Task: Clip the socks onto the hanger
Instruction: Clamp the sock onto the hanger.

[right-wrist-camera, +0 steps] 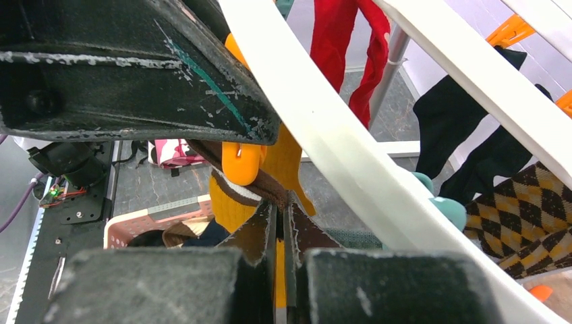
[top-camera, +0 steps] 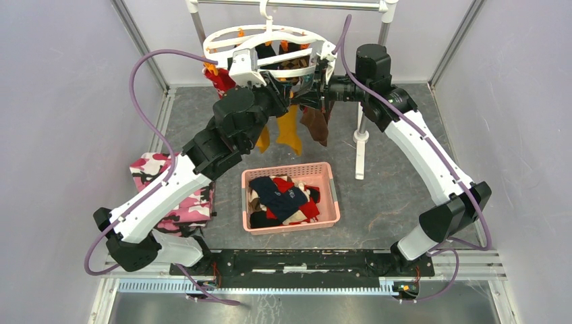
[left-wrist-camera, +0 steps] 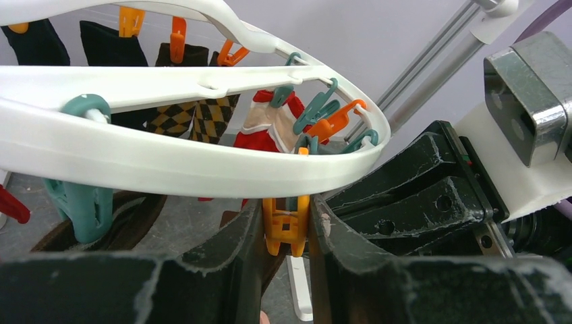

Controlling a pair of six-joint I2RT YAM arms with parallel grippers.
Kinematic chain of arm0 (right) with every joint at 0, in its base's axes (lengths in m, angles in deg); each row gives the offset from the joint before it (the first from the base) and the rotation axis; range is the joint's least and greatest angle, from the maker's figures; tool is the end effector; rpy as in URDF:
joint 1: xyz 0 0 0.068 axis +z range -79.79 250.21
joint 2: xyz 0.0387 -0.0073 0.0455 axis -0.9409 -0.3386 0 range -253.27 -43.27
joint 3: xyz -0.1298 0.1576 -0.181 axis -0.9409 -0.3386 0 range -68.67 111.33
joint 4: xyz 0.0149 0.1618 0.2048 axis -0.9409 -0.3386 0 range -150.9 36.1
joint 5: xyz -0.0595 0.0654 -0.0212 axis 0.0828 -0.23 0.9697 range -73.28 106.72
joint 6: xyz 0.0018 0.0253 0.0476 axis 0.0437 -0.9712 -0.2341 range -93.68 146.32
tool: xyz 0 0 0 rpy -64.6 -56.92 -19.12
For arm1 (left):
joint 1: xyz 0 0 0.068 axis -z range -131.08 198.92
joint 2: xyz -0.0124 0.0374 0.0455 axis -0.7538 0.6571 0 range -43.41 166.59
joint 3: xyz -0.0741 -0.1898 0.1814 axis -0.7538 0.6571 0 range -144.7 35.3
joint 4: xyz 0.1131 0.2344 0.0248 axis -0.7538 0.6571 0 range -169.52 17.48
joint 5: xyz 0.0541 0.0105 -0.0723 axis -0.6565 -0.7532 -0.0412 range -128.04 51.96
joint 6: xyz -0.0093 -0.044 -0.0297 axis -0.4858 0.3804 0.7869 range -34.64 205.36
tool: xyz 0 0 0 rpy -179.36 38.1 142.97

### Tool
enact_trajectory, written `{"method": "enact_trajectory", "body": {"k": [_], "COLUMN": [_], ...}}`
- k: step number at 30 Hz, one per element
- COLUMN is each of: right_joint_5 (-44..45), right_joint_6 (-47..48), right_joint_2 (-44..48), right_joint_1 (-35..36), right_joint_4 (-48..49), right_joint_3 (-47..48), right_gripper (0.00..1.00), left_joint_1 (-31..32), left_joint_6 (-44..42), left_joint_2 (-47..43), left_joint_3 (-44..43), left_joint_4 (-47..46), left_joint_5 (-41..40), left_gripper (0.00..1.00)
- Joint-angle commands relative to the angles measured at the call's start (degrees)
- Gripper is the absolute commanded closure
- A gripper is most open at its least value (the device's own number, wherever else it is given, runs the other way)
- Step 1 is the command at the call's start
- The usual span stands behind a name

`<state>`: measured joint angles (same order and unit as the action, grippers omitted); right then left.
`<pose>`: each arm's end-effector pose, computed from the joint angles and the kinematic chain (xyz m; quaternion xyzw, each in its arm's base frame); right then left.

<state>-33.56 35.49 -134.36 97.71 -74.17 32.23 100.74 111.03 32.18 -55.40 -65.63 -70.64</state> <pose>0.2989 0.1867 0.4609 -0.4769 0.5749 0.4146 0.5197 0.1877 -0.2076 0.4931 -0.0435 0.6994 -0.2761 0.6578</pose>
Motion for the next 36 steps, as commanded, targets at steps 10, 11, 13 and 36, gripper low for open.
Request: {"method": "enact_trajectory", "body": {"k": [10, 11, 13, 36], "right_joint_5": [1.39, 1.37, 1.41, -1.37], "right_joint_6": [-1.8, -1.68, -1.52, -1.52], "right_joint_2": [0.53, 0.63, 0.75, 1.34], "right_joint_1": [-0.65, -0.66, -0.62, -1.32], "right_joint_4": [1.21, 1.03, 0.77, -0.04], "right_joint_3": [0.56, 0.43, 0.29, 0.13], "right_gripper": [1.0, 1.0, 1.0, 1.0], "left_joint_1": [-0.04, -0.04, -0.07, -0.72], "left_joint_6": [-2.86, -2.96, -3.16, -6.93], "left_joint_2": [-2.09, -2.11, -2.12, -2.29], "left_joint_3": [0.52, 0.52, 0.48, 1.4], "left_joint_4": [-2.54, -2.55, -2.55, -2.9], "left_joint_5": [4.53, 4.64, 4.81, 7.29], "left_gripper": [0.98, 0.98, 0.98, 0.98]}}
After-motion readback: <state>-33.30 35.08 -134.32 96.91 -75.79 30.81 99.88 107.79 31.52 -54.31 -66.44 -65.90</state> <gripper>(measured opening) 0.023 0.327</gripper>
